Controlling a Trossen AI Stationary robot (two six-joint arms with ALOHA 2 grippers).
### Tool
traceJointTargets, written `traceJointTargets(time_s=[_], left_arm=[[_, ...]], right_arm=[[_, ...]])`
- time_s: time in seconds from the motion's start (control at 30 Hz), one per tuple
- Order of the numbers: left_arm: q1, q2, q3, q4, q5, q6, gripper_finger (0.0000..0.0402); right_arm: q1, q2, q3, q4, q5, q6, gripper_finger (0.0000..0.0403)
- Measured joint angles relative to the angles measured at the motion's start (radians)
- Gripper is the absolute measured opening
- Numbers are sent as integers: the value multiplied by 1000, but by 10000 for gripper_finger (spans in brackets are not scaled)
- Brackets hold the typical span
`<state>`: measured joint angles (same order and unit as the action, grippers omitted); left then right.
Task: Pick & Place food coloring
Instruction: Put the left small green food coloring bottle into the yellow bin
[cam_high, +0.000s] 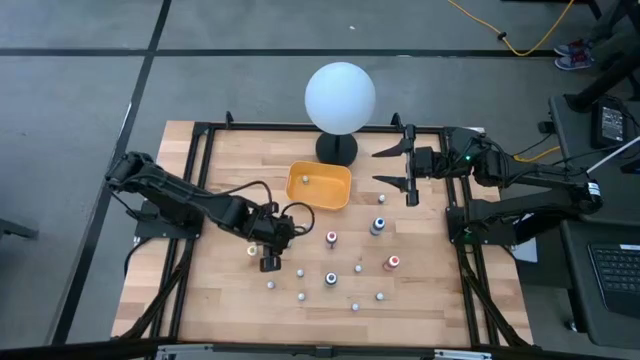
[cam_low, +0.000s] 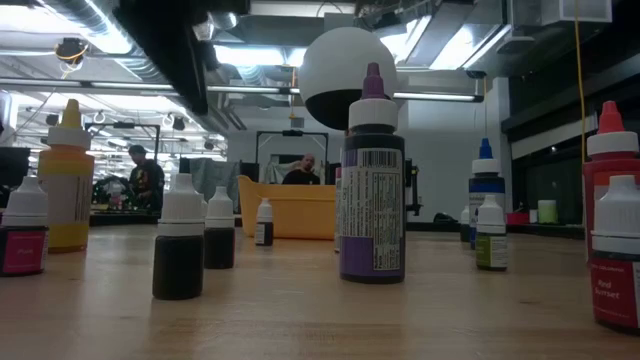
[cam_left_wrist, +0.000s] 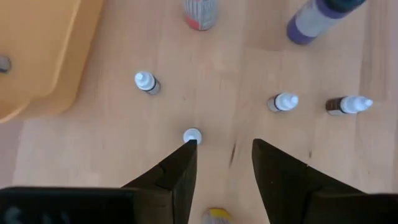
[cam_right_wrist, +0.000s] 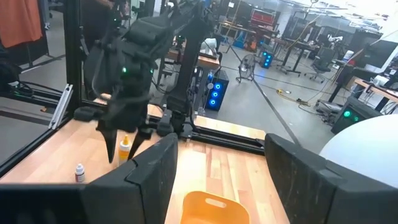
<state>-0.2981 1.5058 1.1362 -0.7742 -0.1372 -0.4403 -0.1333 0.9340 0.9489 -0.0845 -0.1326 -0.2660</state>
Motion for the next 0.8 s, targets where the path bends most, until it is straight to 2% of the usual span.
traceJointTargets(time_s=[0.2,0.4,0.8], left_arm=[[53,113,0,2,61,19,183],[88,196,0,10,50,18,204],[110,230,0,17,80,17,178]], right_arm=[[0,0,0,-15,0,-4,241],[0,0,0,-23,-1,-11,241],[0,-1,0,-80,-1,-65,241]])
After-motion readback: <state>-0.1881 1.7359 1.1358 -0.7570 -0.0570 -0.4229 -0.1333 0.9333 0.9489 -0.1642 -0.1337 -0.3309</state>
